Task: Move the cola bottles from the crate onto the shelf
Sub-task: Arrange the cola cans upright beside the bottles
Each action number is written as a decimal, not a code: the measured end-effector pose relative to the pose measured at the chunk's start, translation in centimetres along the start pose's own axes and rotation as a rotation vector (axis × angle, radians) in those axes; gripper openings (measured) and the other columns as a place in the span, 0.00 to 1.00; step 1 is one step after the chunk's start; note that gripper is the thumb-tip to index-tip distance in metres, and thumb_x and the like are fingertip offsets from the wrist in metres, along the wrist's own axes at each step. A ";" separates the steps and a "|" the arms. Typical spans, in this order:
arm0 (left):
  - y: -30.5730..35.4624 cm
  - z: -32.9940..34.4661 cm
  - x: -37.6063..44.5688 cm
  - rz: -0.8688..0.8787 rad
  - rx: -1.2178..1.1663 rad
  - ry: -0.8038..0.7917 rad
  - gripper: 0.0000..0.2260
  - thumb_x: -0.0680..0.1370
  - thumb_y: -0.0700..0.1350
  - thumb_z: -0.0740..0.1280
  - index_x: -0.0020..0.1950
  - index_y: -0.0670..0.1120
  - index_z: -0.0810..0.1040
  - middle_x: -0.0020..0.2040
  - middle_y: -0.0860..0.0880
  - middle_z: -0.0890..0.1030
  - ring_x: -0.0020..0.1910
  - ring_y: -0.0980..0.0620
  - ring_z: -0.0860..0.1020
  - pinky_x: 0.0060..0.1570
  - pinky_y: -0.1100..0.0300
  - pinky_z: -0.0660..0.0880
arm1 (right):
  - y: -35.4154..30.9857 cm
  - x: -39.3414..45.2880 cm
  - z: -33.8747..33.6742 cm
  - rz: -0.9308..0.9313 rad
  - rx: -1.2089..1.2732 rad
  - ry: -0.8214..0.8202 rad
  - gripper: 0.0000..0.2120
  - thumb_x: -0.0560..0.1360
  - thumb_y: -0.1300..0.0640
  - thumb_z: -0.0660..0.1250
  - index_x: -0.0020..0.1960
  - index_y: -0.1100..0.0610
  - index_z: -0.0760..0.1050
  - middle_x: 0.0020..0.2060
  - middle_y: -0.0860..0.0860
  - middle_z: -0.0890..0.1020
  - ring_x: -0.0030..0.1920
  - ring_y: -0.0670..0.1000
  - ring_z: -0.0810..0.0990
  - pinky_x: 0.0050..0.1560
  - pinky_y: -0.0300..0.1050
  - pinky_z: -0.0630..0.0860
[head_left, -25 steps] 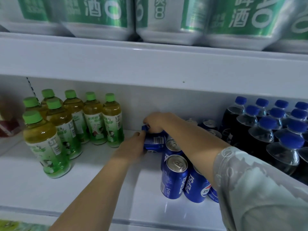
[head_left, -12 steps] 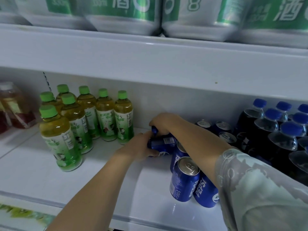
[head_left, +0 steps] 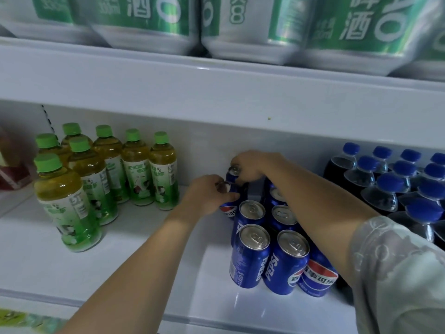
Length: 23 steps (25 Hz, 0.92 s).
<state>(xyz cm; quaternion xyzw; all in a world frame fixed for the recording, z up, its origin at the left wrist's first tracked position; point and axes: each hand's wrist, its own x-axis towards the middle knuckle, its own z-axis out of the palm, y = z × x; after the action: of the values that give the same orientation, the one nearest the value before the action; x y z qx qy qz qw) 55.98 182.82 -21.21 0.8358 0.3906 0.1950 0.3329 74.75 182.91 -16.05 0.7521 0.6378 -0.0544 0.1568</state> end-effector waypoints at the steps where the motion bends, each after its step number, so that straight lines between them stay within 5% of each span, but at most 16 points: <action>1: 0.4 0.3 0.2 -0.010 0.001 -0.017 0.21 0.71 0.59 0.75 0.55 0.45 0.82 0.52 0.46 0.83 0.50 0.45 0.81 0.54 0.46 0.80 | 0.5 -0.3 0.1 -0.003 0.020 -0.008 0.26 0.74 0.42 0.71 0.67 0.54 0.73 0.57 0.51 0.78 0.51 0.54 0.75 0.56 0.52 0.77; 3: 0.7 0.9 0.6 -0.036 0.024 -0.044 0.19 0.73 0.60 0.73 0.52 0.45 0.81 0.49 0.45 0.82 0.48 0.45 0.81 0.51 0.46 0.81 | 0.9 -0.8 0.3 -0.015 0.081 -0.006 0.18 0.77 0.43 0.67 0.62 0.53 0.75 0.58 0.51 0.78 0.52 0.54 0.75 0.57 0.51 0.74; 7: 1.8 1.1 1.3 -0.029 0.134 0.007 0.19 0.73 0.60 0.72 0.45 0.44 0.81 0.42 0.45 0.82 0.44 0.45 0.81 0.44 0.52 0.79 | 1.0 -1.4 0.9 -0.011 0.165 0.021 0.20 0.79 0.44 0.61 0.64 0.54 0.77 0.60 0.54 0.80 0.56 0.56 0.78 0.63 0.56 0.75; 13: 4.6 1.5 1.5 0.069 0.299 0.041 0.17 0.73 0.57 0.71 0.53 0.45 0.83 0.48 0.46 0.84 0.49 0.45 0.81 0.42 0.56 0.75 | 2.2 -2.2 0.7 0.038 0.150 0.031 0.15 0.79 0.46 0.64 0.50 0.57 0.80 0.47 0.54 0.82 0.48 0.56 0.81 0.52 0.52 0.78; 19: 5.0 2.5 1.7 0.073 0.240 -0.025 0.21 0.77 0.62 0.67 0.58 0.46 0.79 0.53 0.46 0.83 0.52 0.44 0.80 0.50 0.54 0.76 | 3.5 -3.2 0.3 0.059 0.197 0.002 0.16 0.78 0.42 0.66 0.59 0.51 0.79 0.54 0.49 0.81 0.53 0.53 0.78 0.56 0.52 0.77; 23: 4.0 2.6 1.7 -0.190 -0.012 -0.171 0.22 0.83 0.60 0.55 0.58 0.43 0.77 0.53 0.41 0.82 0.46 0.41 0.84 0.49 0.46 0.83 | 3.4 -3.0 0.8 0.082 0.226 -0.004 0.26 0.78 0.36 0.62 0.68 0.51 0.73 0.64 0.51 0.77 0.60 0.55 0.76 0.63 0.55 0.73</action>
<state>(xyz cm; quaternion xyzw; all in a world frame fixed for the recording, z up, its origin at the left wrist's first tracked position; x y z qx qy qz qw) 60.65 181.16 -20.13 0.8066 0.4370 0.0929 0.3871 77.59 179.33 -15.42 0.7902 0.5961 -0.1213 0.0743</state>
